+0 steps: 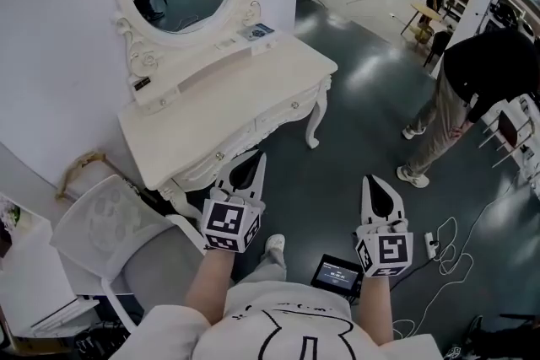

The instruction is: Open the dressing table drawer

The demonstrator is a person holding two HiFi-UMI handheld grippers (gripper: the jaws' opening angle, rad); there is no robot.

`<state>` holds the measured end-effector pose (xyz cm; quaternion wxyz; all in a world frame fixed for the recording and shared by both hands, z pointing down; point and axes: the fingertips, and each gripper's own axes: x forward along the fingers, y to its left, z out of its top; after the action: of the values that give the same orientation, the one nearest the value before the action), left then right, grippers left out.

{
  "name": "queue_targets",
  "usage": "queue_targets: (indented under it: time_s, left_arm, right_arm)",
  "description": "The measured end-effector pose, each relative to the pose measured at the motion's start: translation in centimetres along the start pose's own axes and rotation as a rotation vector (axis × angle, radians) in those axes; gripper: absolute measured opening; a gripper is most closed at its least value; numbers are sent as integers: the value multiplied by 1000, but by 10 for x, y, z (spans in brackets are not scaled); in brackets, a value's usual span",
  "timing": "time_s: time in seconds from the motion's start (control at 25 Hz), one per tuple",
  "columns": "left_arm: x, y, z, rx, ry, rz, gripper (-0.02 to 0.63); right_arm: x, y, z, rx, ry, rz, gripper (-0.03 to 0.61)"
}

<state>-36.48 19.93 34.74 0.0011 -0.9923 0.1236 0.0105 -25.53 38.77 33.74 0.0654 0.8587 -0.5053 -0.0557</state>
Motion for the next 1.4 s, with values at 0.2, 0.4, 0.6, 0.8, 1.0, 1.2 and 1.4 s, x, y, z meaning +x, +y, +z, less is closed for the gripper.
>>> queue_targets:
  time_s: [0.2, 0.4, 0.6, 0.8, 1.0, 1.2, 1.4]
  left_arm:
    - [45, 31, -1, -8, -4, 26, 14]
    - [87, 66, -3, -23, -2, 48, 14]
    - [125, 98, -7, -32, 5, 67, 14]
    - [158, 126, -12, -41, 7, 77, 14]
    - [183, 142, -15, -36, 7, 76, 14]
    - [202, 155, -20, -39, 13, 86, 14]
    - [224, 164, -26, -39, 23, 106, 14]
  right_arm:
    - [49, -21, -1, -10, 1, 0, 28]
    - [101, -33, -1, -24, 0, 6, 28]
    - [150, -42, -6, -28, 9, 21, 28]
    - [194, -50, -9, -32, -1, 28, 28]
    - [228, -57, -13, -39, -18, 9, 28]
    - [253, -63, -19, -36, -19, 14, 28]
    - [278, -76, -28, -21, -16, 28, 28]
